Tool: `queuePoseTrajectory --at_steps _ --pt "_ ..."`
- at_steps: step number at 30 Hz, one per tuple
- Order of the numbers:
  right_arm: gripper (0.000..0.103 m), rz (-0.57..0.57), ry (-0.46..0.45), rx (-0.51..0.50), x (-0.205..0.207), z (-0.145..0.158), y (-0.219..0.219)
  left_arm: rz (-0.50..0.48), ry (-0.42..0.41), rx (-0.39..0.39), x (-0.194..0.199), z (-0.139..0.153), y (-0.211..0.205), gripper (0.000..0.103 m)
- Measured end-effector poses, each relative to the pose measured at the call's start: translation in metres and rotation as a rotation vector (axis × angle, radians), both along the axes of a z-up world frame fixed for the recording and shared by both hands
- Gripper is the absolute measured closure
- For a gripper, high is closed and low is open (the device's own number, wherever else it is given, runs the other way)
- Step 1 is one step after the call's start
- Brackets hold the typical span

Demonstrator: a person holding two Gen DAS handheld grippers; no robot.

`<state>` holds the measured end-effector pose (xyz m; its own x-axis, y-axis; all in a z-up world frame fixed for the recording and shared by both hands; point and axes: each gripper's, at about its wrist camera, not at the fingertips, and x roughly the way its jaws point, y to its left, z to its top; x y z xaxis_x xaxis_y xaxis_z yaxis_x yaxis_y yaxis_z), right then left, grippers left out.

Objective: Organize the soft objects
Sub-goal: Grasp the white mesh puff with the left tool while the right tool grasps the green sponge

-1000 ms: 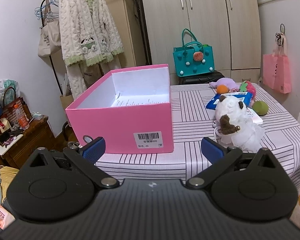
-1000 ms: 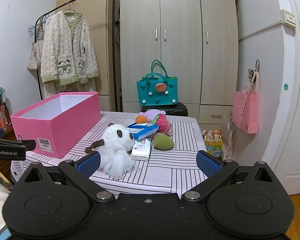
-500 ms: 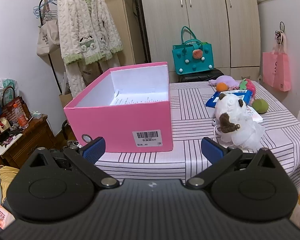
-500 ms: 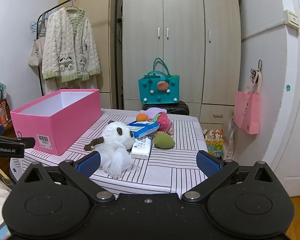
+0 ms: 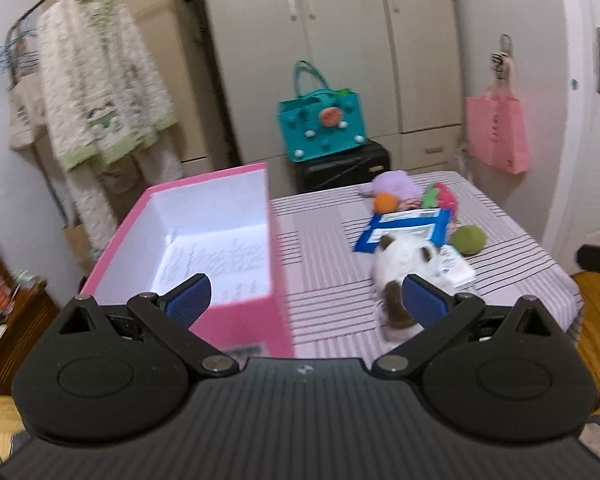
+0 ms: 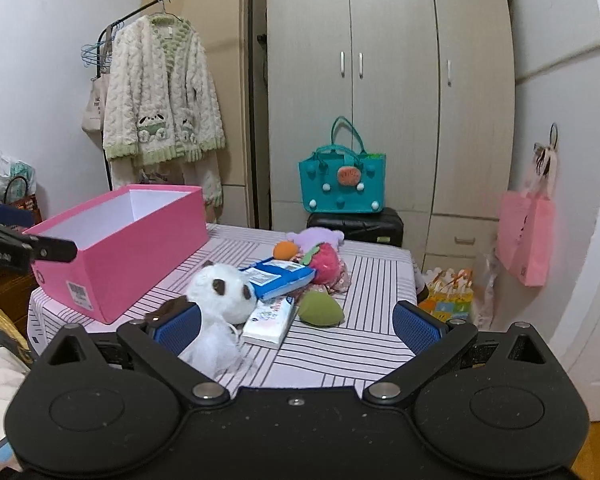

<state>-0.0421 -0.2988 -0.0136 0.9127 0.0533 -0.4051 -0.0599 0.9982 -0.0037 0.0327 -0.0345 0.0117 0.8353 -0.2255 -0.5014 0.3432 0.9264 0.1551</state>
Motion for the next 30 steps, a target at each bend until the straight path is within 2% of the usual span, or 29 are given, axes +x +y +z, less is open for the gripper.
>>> queuePoseTrajectory --at_steps 9,14,19,30 --pt "0.000 0.019 0.055 0.097 0.045 -0.019 -0.034 -0.113 0.072 0.017 0.041 0.000 -0.039 0.000" --pt "0.000 0.012 0.099 0.077 0.072 -0.015 -0.052 -0.160 0.090 0.004 0.061 -0.004 -0.060 0.000" --pt "0.000 0.028 0.145 0.060 0.099 -0.012 -0.066 -0.194 0.143 -0.010 0.078 -0.021 -0.080 0.000" --pt "0.001 0.131 0.272 0.140 0.137 -0.041 -0.062 -0.244 0.281 0.035 0.067 -0.060 -0.079 0.001"
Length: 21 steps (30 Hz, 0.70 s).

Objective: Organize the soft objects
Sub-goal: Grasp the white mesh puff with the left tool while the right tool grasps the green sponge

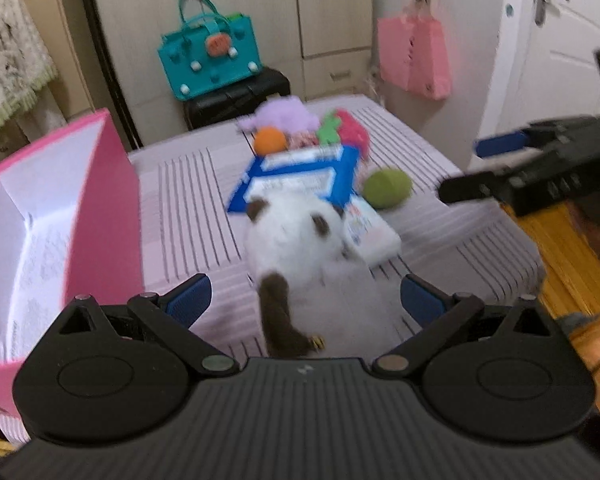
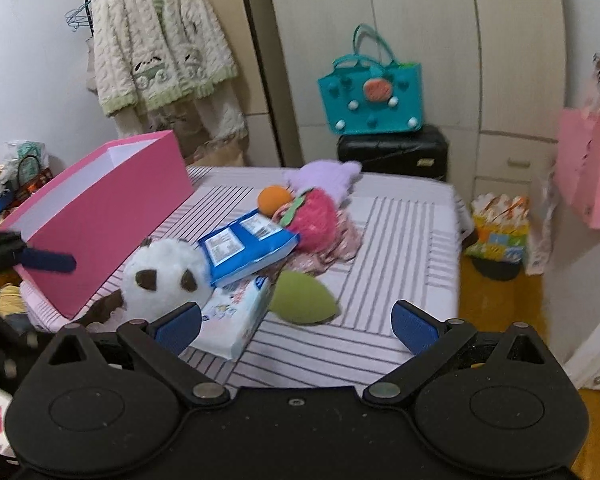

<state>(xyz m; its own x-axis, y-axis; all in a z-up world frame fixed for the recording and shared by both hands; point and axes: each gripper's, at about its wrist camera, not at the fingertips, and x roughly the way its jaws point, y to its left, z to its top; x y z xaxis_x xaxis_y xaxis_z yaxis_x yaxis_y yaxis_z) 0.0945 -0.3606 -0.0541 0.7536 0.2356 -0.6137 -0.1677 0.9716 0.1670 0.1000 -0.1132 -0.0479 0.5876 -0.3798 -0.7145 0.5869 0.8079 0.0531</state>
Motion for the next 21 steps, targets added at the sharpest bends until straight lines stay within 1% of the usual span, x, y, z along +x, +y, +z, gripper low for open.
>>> queuePoseTrajectory --at_steps 3,4,5,7,9,10,11,13,15,17,19,21 --pt "0.003 0.031 0.026 0.041 0.008 -0.008 0.002 0.019 0.062 -0.006 0.000 -0.010 -0.002 0.003" --pt "0.004 0.038 0.040 0.055 0.012 -0.011 0.002 0.020 0.080 -0.011 0.000 -0.012 -0.002 0.005" --pt "0.004 0.042 0.055 0.067 0.016 -0.014 0.002 0.019 0.083 -0.015 -0.001 -0.013 -0.003 0.010" --pt "0.005 0.036 0.088 0.092 0.023 -0.020 0.000 0.013 0.050 -0.018 -0.006 -0.008 -0.002 0.014" --pt "0.006 0.028 0.117 0.114 0.031 -0.024 -0.001 -0.003 0.004 -0.029 -0.012 -0.001 -0.001 0.016" --pt "0.007 0.029 0.127 0.123 0.033 -0.024 -0.001 -0.012 -0.003 -0.038 -0.014 0.002 -0.001 0.019" --pt "0.007 0.029 0.131 0.128 0.036 -0.025 -0.002 -0.020 -0.003 -0.044 -0.015 0.004 -0.002 0.026" --pt "0.007 0.027 0.135 0.137 0.040 -0.024 -0.004 -0.048 0.010 -0.046 -0.015 0.005 -0.006 0.031" --pt "0.007 0.031 0.138 0.151 0.043 -0.023 -0.004 -0.071 0.038 -0.035 -0.011 0.000 -0.013 0.031" --pt "0.007 0.040 0.146 0.160 0.048 -0.023 -0.003 -0.073 0.063 -0.015 -0.006 -0.008 -0.021 0.031" --pt "0.007 0.043 0.153 0.157 0.052 -0.025 -0.001 -0.060 0.093 0.014 0.000 -0.017 -0.028 0.031" --pt "0.007 0.034 0.167 0.161 0.057 -0.028 -0.001 -0.043 0.106 0.034 0.004 -0.024 -0.032 0.032"
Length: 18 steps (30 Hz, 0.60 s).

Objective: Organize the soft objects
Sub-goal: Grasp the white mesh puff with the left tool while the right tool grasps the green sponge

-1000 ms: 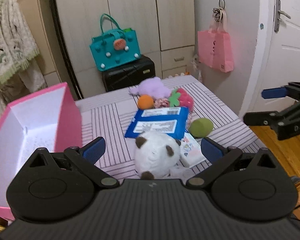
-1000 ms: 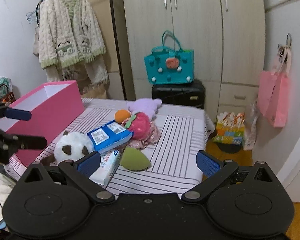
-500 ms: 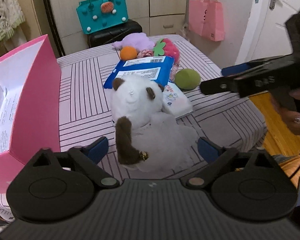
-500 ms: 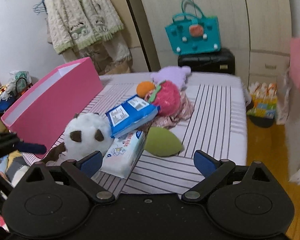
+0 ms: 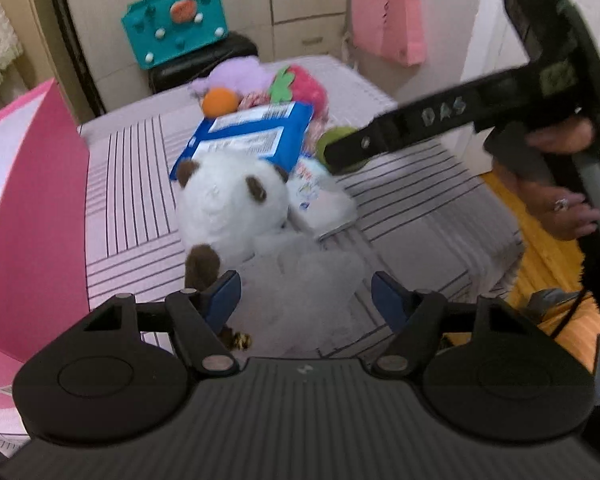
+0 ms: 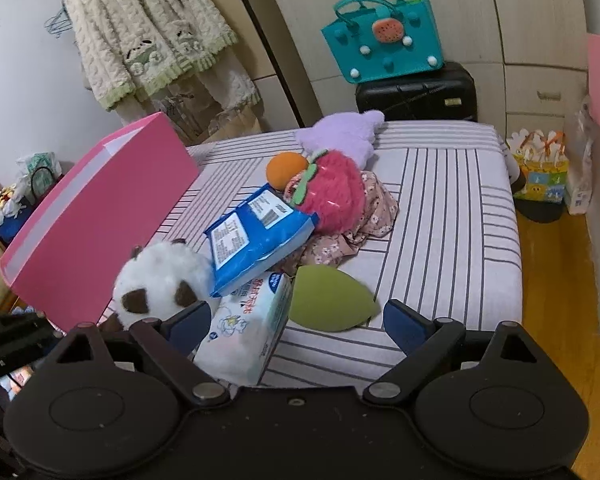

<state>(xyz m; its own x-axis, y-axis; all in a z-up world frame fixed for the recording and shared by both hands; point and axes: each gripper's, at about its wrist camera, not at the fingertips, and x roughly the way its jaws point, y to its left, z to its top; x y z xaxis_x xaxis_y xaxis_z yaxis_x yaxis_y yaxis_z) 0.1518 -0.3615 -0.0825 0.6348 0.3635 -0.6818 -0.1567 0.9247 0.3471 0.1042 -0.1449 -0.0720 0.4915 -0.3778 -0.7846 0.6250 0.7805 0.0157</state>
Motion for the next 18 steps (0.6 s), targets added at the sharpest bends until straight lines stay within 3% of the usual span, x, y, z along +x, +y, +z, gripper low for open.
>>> queuePoseTrajectory --at_steps 7,13,16,18 --pt "0.016 -0.027 0.040 0.051 0.016 -0.012 -0.004 0.036 0.034 -0.006 0.007 -0.012 0.002 0.032" --pt "0.045 -0.067 0.022 0.013 0.018 -0.019 -0.004 0.060 0.025 -0.012 0.009 -0.019 0.003 0.032" --pt "0.047 -0.070 0.009 -0.008 0.015 -0.019 -0.007 0.063 0.018 -0.013 0.009 -0.022 0.002 0.032" --pt "0.048 -0.065 0.001 -0.013 0.010 -0.018 -0.007 0.068 0.004 -0.010 0.009 -0.023 0.001 0.041"
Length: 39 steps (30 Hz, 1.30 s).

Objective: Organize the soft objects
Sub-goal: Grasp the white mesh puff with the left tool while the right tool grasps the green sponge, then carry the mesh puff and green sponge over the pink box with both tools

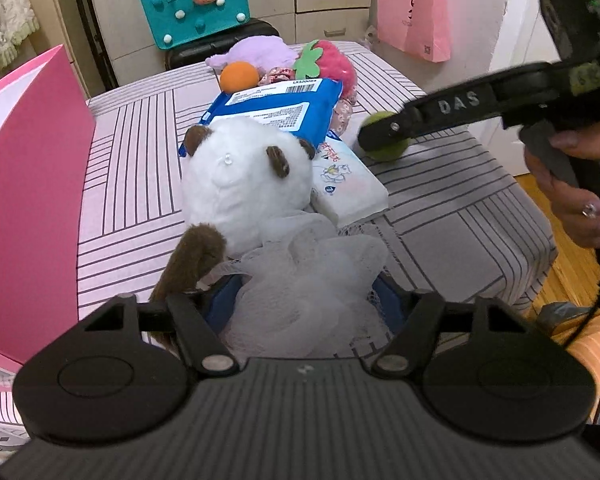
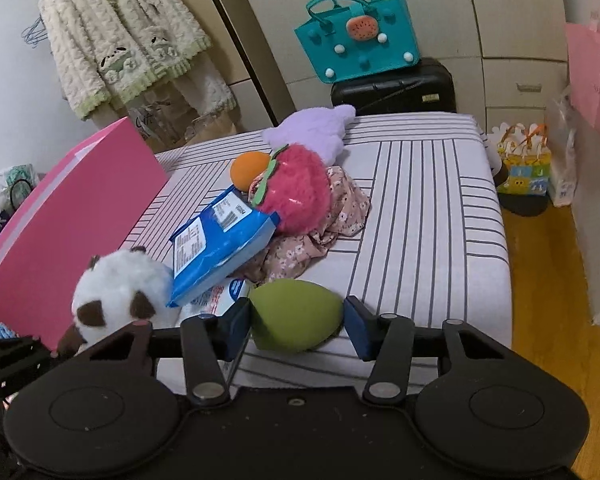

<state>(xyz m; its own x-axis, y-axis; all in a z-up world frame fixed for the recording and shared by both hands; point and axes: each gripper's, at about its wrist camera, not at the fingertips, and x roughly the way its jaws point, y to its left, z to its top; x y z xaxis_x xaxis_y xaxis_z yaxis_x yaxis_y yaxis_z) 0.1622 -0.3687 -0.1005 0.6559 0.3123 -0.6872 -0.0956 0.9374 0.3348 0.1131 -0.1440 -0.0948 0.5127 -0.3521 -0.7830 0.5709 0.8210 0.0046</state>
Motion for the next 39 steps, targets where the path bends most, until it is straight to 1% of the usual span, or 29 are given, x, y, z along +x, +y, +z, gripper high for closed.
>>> queuePoseTrajectory --at_steps 2,5,8,15,23,28,32,39 --pt "0.048 0.003 -0.010 -0.023 -0.006 0.002 0.002 0.001 -0.011 0.001 -0.001 0.001 0.000 0.051" --pt "0.048 0.017 -0.022 -0.057 -0.016 0.005 0.006 0.003 0.002 -0.025 0.001 0.003 0.002 0.060" --pt "0.048 0.032 -0.030 -0.068 -0.030 0.008 0.009 0.002 0.017 -0.046 0.002 0.005 0.004 0.063" --pt "0.048 0.064 -0.048 -0.082 -0.057 0.021 0.015 -0.024 0.058 -0.082 -0.002 0.013 0.009 0.064" --pt "0.048 0.131 -0.023 -0.071 -0.076 0.029 0.029 -0.071 0.117 -0.078 -0.010 0.025 0.015 0.064" --pt "0.048 0.174 -0.013 -0.071 -0.086 0.035 0.038 -0.088 0.130 -0.082 -0.016 0.036 0.023 0.064" --pt "0.047 0.215 -0.008 -0.071 -0.092 0.043 0.047 -0.088 0.172 -0.096 -0.017 0.045 0.036 0.064" --pt "0.047 0.322 -0.011 -0.105 -0.101 0.064 0.071 -0.079 0.179 -0.088 -0.023 0.068 0.066 0.064"
